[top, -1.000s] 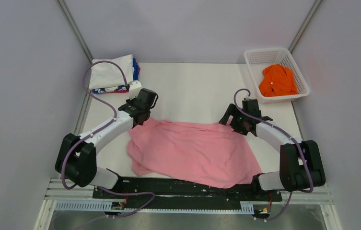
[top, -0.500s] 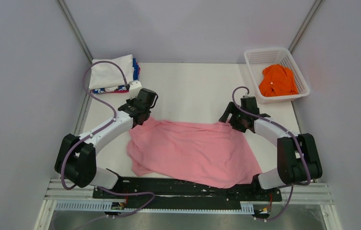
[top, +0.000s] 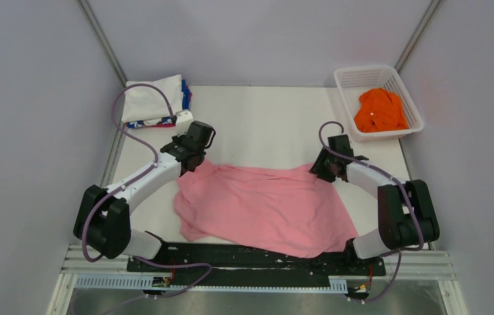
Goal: Fold and stack the t-shirts
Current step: Flatten out the tshirt
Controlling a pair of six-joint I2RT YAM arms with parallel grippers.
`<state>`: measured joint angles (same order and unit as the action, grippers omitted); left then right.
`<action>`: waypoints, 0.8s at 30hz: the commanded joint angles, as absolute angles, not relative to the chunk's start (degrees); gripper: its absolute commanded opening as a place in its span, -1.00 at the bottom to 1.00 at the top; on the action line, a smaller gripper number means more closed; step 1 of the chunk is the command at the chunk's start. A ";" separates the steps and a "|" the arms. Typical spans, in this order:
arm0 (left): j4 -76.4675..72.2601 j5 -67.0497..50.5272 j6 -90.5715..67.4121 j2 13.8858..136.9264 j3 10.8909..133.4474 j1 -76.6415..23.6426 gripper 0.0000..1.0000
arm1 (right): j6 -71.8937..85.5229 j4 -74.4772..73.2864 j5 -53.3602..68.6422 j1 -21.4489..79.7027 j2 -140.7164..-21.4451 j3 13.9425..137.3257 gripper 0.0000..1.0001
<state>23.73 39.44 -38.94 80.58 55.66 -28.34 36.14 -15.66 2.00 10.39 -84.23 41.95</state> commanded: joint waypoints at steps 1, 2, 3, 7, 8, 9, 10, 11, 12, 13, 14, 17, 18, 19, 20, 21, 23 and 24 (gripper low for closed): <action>22.29 40.64 -40.08 77.83 55.24 -28.03 -1.00 | 38.39 -15.03 0.03 11.01 -84.93 43.26 -0.39; 22.31 40.67 -40.08 77.67 55.22 -28.04 -1.00 | 38.66 -15.16 -1.91 11.01 -84.48 43.12 -0.53; 22.32 40.73 -40.08 77.32 55.09 -28.04 -1.00 | 38.87 -15.60 -2.58 11.10 -83.86 43.07 -0.65; 22.40 41.02 -40.07 76.46 54.79 -28.02 -1.00 | 39.11 -18.10 -5.08 11.10 -81.55 43.00 -0.89; 22.34 41.04 -40.07 76.22 54.73 -28.03 -1.00 | 39.10 -18.37 -5.49 11.08 -80.79 42.79 -0.98; 22.38 41.04 -40.10 76.12 54.68 -28.03 -1.00 | 39.11 -18.41 -5.85 11.14 -80.09 42.52 -1.00; 22.49 41.04 -40.09 75.94 54.68 -28.04 -1.00 | 39.03 -18.40 -6.11 11.08 -79.24 42.26 -1.00; 22.54 41.09 -40.08 75.76 54.74 -28.04 -1.00 | 38.63 -18.42 -6.40 11.12 -78.34 42.20 -1.00; 22.55 41.17 -40.04 75.41 54.79 -28.04 -1.00 | 38.14 -18.35 -6.61 11.09 -77.16 42.30 -1.00; 22.57 41.37 -39.78 75.15 54.98 -27.99 -1.00 | 37.61 -18.29 -6.75 11.08 -75.87 42.62 -1.00; 22.80 41.76 -39.67 74.53 55.13 -28.02 -1.00 | 36.97 -18.19 -6.77 11.15 -74.11 43.03 -1.00; 23.52 43.07 -38.85 72.57 56.76 -28.02 -1.00 | 35.57 -17.82 -7.41 11.00 -67.53 44.76 -1.00; 23.79 43.95 -38.06 71.03 57.67 -28.03 -1.00 | 35.10 -17.76 -8.14 11.03 -65.12 45.48 -1.00; 23.93 44.39 -37.66 70.14 58.15 -28.03 -1.00 | 34.62 -17.79 -8.92 11.00 -62.39 46.39 -1.00; 24.20 45.33 -36.88 68.29 59.41 -28.04 -1.00 | 34.12 -17.87 -9.76 11.03 -59.97 47.47 -1.00; 24.37 45.82 -36.37 67.15 60.16 -28.04 -1.00 | 33.69 -17.77 -10.74 11.01 -57.23 48.46 -1.00; 24.35 46.73 -34.58 63.41 62.53 -28.02 -1.00 | 32.67 -17.89 -11.96 11.06 -52.04 50.92 -1.00; 24.30 46.79 -33.32 60.70 64.21 -28.03 -1.00 | 32.20 -17.78 -12.48 11.02 -49.40 52.14 -1.00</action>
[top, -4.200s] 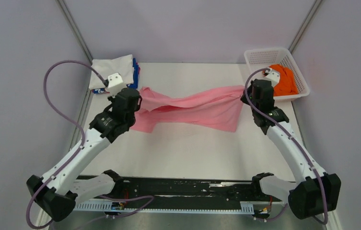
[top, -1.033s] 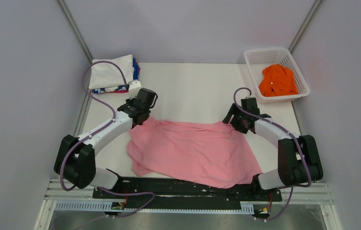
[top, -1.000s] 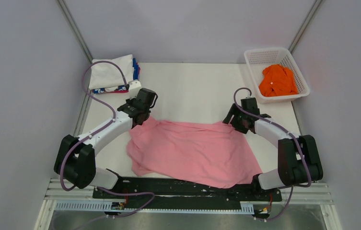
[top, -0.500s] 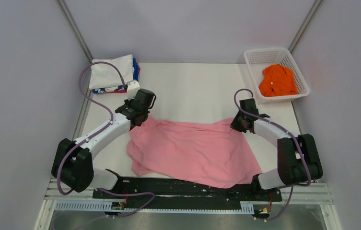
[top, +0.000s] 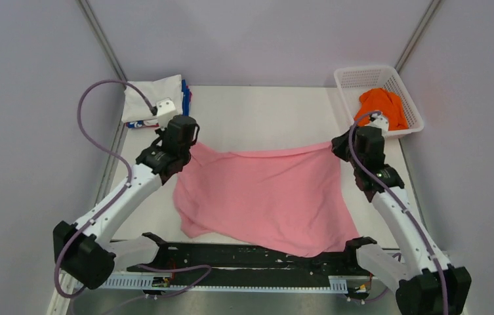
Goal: Fold and stack the t-shirts
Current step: Flatten out the tshirt
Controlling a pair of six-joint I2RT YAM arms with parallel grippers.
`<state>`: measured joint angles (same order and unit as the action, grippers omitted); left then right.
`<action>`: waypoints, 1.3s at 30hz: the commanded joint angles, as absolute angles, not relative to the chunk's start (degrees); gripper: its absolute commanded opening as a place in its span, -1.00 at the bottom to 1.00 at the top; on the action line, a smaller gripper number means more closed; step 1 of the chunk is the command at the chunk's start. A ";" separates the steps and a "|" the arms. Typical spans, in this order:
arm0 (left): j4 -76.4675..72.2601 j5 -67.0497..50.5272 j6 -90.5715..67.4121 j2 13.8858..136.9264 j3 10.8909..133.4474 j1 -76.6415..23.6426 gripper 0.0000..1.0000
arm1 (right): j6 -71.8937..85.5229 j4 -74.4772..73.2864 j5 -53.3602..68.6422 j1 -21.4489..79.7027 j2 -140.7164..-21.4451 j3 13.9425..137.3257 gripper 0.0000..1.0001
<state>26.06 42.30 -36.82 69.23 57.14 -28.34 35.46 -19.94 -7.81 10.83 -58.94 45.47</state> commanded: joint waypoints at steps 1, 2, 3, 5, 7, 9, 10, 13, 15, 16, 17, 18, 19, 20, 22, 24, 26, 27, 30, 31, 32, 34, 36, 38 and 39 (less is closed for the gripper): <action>23.96 46.73 -32.61 59.31 65.15 -28.03 -1.00 | 31.74 -17.77 -13.00 10.99 -47.14 53.57 -1.00; 23.71 46.00 -31.36 56.42 67.00 -27.99 -1.00 | 31.14 -17.80 -13.43 10.99 -44.80 55.11 -1.00; 22.85 45.55 -30.66 55.02 67.78 -28.00 -1.00 | 30.59 -17.88 -13.83 10.99 -42.69 56.78 -1.00; 20.92 42.90 -28.38 50.65 70.13 -27.99 -1.00 | 29.46 -17.91 -14.18 10.99 -38.87 60.17 -1.00; 19.75 39.86 -26.50 45.97 73.18 -28.01 -1.00 | 28.18 -18.20 -14.31 11.01 -36.05 64.10 -1.00; 19.40 36.83 -24.76 43.69 77.27 -28.01 -1.00 | 26.30 -18.61 -13.78 11.00 -34.20 68.59 -1.00; 19.37 34.70 -23.33 43.29 80.47 -28.03 -1.00 | 25.62 -19.08 -12.93 11.05 -33.85 72.04 -1.00; 20.59 28.40 -19.12 43.20 90.90 -28.04 -1.00 | 24.25 -20.64 -8.88 11.03 -33.58 79.48 -1.00; 22.44 24.18 -16.95 44.38 98.08 -28.03 -1.00 | 23.60 -21.72 -6.56 10.99 -33.56 83.95 -1.00; 23.87 22.95 -16.30 44.87 100.37 -28.03 -1.00 | 23.30 -22.09 -5.61 11.01 -33.58 86.18 -1.00; 24.63 20.61 -15.17 46.07 104.87 -28.04 -1.00 | 23.07 -22.44 -4.83 11.01 -33.59 88.06 -1.00; 26.11 19.49 -14.66 46.63 106.97 -28.04 -1.00 | 22.85 -22.70 -4.12 11.00 -33.66 90.09 -1.00; 26.72 17.20 -13.71 47.85 111.10 -28.04 -1.00 | 22.65 -23.04 -3.33 11.06 -33.74 91.88 -1.00; 27.69 16.07 -13.36 48.44 112.76 -28.04 -1.00 | 22.50 -23.52 -2.69 11.01 -33.90 93.50 -1.00; 28.64 13.27 -12.60 49.95 117.31 -27.99 -1.00 | 22.18 -24.63 -1.51 11.03 -34.53 96.48 -1.00; 29.02 11.15 -11.90 51.45 120.13 -28.03 -1.00 | 22.02 -25.43 -0.97 10.92 -34.76 97.79 -1.00; 28.79 10.60 -11.13 52.04 121.11 -28.01 -1.00 | 21.98 -25.85 -0.97 10.90 -34.51 97.45 -1.00; 28.63 11.22 -10.63 52.12 120.67 -28.03 -1.00 | 22.01 -25.98 -1.14 10.90 -34.20 96.75 -1.00; 25.41 13.91 -9.23 51.66 116.60 -28.04 -1.00 | 22.14 -26.08 -3.67 10.94 -33.77 93.19 -1.00; 24.35 15.98 -8.13 51.54 113.42 -28.04 -1.00 | 22.15 -26.10 -4.97 10.90 -33.70 91.59 -1.00; 22.30 18.98 -6.73 51.34 111.55 -28.04 -1.00 | 22.39 -26.05 -6.69 10.90 -33.75 89.67 -1.00; 18.30 25.42 -4.72 51.67 103.78 -28.04 -1.00 | 23.14 -26.00 -10.33 10.94 -33.89 85.21 -1.00; 13.33 31.96 -1.63 53.35 97.61 -28.04 -1.00 | 24.40 -25.62 -13.94 10.92 -34.39 80.21 -1.00; 8.42 38.62 1.59 56.90 92.24 -28.04 -1.00 | 25.46 -24.15 -17.47 10.94 -35.43 74.71 -1.00; 5.25 40.58 2.81 58.46 90.77 -27.99 -1.00 | 25.83 -23.18 -19.18 10.93 -36.41 71.69 -1.00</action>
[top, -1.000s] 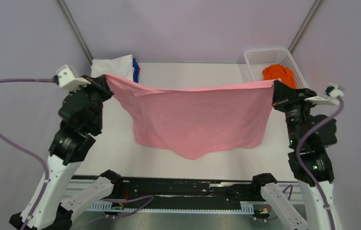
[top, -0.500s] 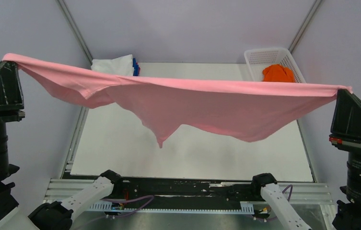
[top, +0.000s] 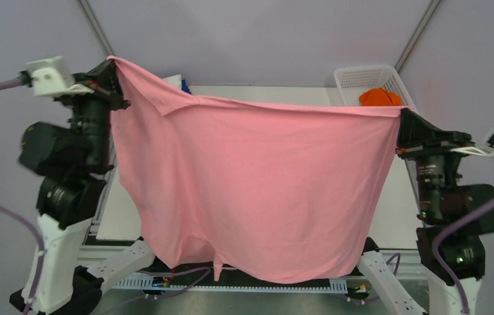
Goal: Fold and stack the t-shirts
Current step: Flatten out the tshirt
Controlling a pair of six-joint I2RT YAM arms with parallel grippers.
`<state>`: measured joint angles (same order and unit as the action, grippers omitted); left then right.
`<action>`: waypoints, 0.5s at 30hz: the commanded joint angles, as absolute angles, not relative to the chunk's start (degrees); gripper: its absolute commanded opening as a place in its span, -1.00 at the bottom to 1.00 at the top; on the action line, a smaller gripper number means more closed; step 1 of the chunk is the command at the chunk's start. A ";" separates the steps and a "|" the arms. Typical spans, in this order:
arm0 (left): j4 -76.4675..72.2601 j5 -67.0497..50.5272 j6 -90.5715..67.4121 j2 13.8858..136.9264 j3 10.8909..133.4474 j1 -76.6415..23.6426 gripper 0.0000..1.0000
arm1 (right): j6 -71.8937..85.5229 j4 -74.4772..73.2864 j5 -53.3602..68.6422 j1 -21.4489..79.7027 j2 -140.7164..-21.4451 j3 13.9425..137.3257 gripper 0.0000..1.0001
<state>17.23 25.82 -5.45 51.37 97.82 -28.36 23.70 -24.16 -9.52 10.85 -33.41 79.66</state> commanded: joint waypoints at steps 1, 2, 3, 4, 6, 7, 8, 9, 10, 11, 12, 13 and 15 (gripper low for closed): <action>3.72 43.94 4.92 62.43 87.85 -27.97 -1.00 | 26.27 -22.15 -20.99 10.96 -37.55 68.70 -1.00; 1.22 44.73 5.76 64.48 86.82 -27.49 -1.00 | 26.68 -20.79 -22.74 10.91 -39.21 65.78 -1.00; -0.31 45.33 6.10 69.45 84.83 -26.97 -1.00 | 27.13 -19.43 -24.61 10.98 -41.15 62.89 -1.00; -1.86 45.12 5.73 72.30 84.16 -25.66 -1.00 | 27.87 -18.50 -26.44 10.91 -43.40 60.51 -1.00; -2.47 42.62 3.64 81.17 83.33 -23.47 -1.00 | 29.95 -16.32 -29.91 10.69 -48.90 56.18 -1.00; -2.34 40.56 2.21 87.90 83.87 -22.76 -0.98 | 30.46 -14.67 -30.77 10.21 -52.21 54.48 -1.00; -2.10 39.44 1.67 91.28 84.43 -21.62 -0.92 | 30.50 -12.32 -30.76 9.48 -55.60 53.01 -1.00; -2.15 37.72 1.52 98.27 86.32 -21.18 -0.89 | 30.59 -10.01 -30.08 8.56 -59.70 52.02 -1.00; -2.01 37.45 1.77 105.38 87.72 -20.74 -0.84 | 30.84 -8.00 -28.38 7.33 -65.47 51.79 -0.99; -1.75 37.38 2.79 108.72 91.52 -20.61 -0.81 | 30.65 -6.05 -26.18 6.22 -69.65 52.49 -0.96; -0.75 37.32 3.24 114.98 93.66 -20.59 -0.78 | 30.59 -4.73 -24.23 5.24 -74.48 53.82 -0.92; 0.55 37.37 3.60 117.78 98.87 -20.57 -0.73 | 30.48 -4.29 -22.95 4.63 -78.82 55.89 -0.86; 4.60 36.58 3.71 124.61 106.68 -20.57 -0.22 | 29.64 -4.91 -22.43 4.38 -86.15 60.63 -0.64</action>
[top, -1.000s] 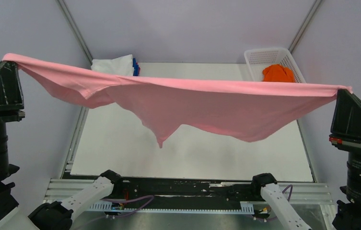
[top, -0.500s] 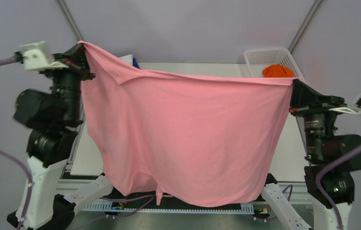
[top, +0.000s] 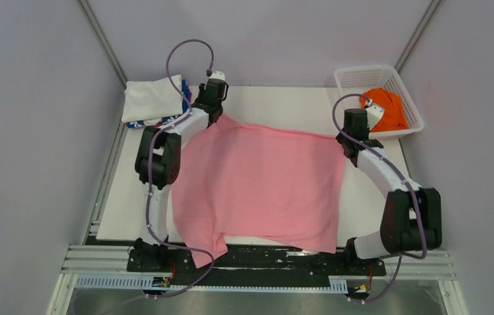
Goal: Fold and stack the t-shirts
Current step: Flatten out the tshirt
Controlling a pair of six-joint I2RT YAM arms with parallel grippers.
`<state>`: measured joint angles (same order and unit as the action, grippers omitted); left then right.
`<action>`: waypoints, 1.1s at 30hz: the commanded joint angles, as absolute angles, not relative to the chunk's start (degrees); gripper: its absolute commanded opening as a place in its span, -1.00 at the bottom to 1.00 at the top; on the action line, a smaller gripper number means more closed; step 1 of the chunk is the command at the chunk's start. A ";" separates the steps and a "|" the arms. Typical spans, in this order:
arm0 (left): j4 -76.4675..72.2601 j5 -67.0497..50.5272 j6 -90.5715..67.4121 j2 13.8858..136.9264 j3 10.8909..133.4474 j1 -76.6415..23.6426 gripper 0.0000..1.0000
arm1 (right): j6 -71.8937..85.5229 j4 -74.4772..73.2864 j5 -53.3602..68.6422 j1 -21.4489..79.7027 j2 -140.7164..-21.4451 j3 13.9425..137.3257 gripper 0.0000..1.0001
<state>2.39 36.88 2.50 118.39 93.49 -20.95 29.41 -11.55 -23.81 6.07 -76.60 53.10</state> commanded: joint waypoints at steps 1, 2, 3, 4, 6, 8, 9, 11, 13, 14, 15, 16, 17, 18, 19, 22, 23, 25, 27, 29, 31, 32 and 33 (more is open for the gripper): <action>7.15 36.04 3.13 127.63 109.15 -20.57 0.52 | 29.17 -5.53 -21.82 4.39 -88.57 62.87 -0.39; 8.28 34.83 2.88 128.64 112.76 -20.61 0.76 | 29.07 -6.35 -21.07 4.41 -90.06 64.48 -0.01; 9.78 33.78 2.15 129.50 114.04 -20.59 0.94 | 29.09 -6.83 -20.03 4.47 -90.68 65.47 0.25; 10.16 33.37 1.56 129.48 115.21 -20.59 0.97 | 29.03 -7.01 -18.53 4.42 -90.67 65.85 0.40; 10.58 31.96 -0.44 127.99 114.20 -20.61 0.99 | 29.32 -7.03 -15.50 4.63 -89.21 65.25 0.63; 10.75 30.10 -3.21 125.54 111.77 -20.61 1.00 | 29.69 -7.03 -12.49 4.70 -87.06 63.82 0.94; 10.91 28.57 -5.24 123.67 109.75 -20.63 1.00 | 29.90 -7.08 -11.54 4.95 -85.99 62.95 0.99; 12.46 26.45 -9.05 121.33 107.23 -20.65 1.00 | 31.02 -7.23 -9.63 5.17 -83.49 60.61 1.00; 14.54 24.50 -13.70 119.15 104.50 -20.65 1.00 | 31.96 -7.07 -6.81 5.53 -81.04 57.79 1.00; 15.55 23.59 -15.42 118.51 103.45 -20.54 1.00 | 32.30 -6.91 -5.22 5.69 -80.16 55.91 1.00; 15.81 21.41 -18.07 117.36 101.38 -20.56 1.00 | 32.60 -6.61 -4.10 5.93 -79.06 54.58 1.00; 16.12 20.42 -19.63 116.40 100.31 -20.56 1.00 | 32.67 -6.34 -2.96 6.12 -78.54 53.17 1.00; 16.06 18.68 -22.53 115.94 98.31 -20.61 1.00 | 32.74 -6.11 -2.00 6.23 -78.22 52.02 1.00; 15.86 17.78 -25.17 115.38 97.45 -20.59 1.00 | 32.82 -6.03 -1.26 6.23 -77.96 51.09 1.00; 15.71 15.98 -26.43 115.22 95.77 -20.57 1.00 | 32.86 -5.94 -0.97 6.22 -77.82 50.17 1.00; 14.64 12.33 -30.78 115.42 93.81 -20.57 1.00 | 32.64 -5.72 0.00 6.21 -78.01 48.21 1.00; 14.39 10.93 -31.56 115.63 93.13 -20.57 1.00 | 32.53 -5.64 1.11 6.18 -78.30 47.69 1.00; 13.48 9.29 -33.56 116.47 92.25 -20.61 1.00 | 32.45 -5.37 1.91 6.24 -79.12 46.94 1.00; 12.28 7.28 -35.20 117.59 91.75 -20.57 1.00 | 32.35 -5.23 2.32 6.23 -80.25 46.53 1.00; 11.94 5.48 -36.57 118.74 91.64 -20.57 1.00 | 32.28 -5.19 2.44 6.24 -81.41 46.41 1.00; 10.71 3.77 -37.72 119.77 91.18 -20.52 1.00 | 32.23 -5.19 2.77 6.21 -82.41 46.47 1.00; 10.36 2.85 -38.43 120.34 90.91 -20.56 1.00 | 32.19 -5.19 2.91 6.23 -82.88 46.49 1.00; 9.91 2.39 -38.73 120.59 90.81 -20.56 1.00 | 32.17 -5.19 2.97 6.24 -83.25 46.49 1.00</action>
<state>13.63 6.94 -34.11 119.26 91.46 -20.64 31.90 -7.62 1.52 5.98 -81.89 46.65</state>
